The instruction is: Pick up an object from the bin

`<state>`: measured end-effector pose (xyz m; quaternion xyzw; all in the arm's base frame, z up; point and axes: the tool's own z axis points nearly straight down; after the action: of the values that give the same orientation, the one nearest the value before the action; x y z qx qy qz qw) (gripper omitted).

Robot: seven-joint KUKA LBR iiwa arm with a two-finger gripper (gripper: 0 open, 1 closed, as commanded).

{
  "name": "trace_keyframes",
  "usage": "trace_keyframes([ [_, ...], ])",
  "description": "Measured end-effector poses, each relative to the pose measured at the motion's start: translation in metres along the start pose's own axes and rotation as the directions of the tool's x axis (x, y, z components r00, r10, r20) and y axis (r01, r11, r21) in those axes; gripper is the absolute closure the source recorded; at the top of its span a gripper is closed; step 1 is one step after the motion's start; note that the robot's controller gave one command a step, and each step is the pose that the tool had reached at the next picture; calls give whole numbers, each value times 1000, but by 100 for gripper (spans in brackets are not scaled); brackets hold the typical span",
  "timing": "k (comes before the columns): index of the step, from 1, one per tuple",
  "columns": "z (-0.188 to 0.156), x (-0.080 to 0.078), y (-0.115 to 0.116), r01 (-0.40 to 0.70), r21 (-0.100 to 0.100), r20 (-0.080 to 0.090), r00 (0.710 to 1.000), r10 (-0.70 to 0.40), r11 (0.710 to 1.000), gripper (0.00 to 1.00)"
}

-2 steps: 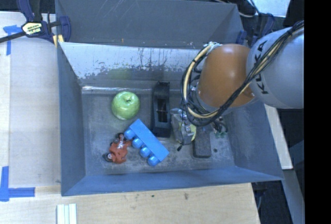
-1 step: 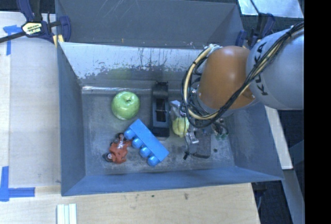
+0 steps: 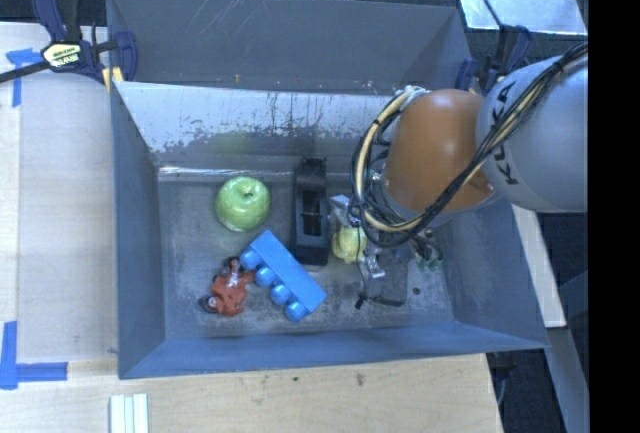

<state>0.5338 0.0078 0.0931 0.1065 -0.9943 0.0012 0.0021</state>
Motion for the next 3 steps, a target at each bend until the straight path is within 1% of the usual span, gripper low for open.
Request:
trace_keyframes([
  [1,7,-36,-30,-21,-2,4,1000,21,1000,0],
  [2,22,-58,-42,-198,2,5,980,198,980,100],
  [3,22,-58,-42,-198,2,5,980,198,980,100],
])
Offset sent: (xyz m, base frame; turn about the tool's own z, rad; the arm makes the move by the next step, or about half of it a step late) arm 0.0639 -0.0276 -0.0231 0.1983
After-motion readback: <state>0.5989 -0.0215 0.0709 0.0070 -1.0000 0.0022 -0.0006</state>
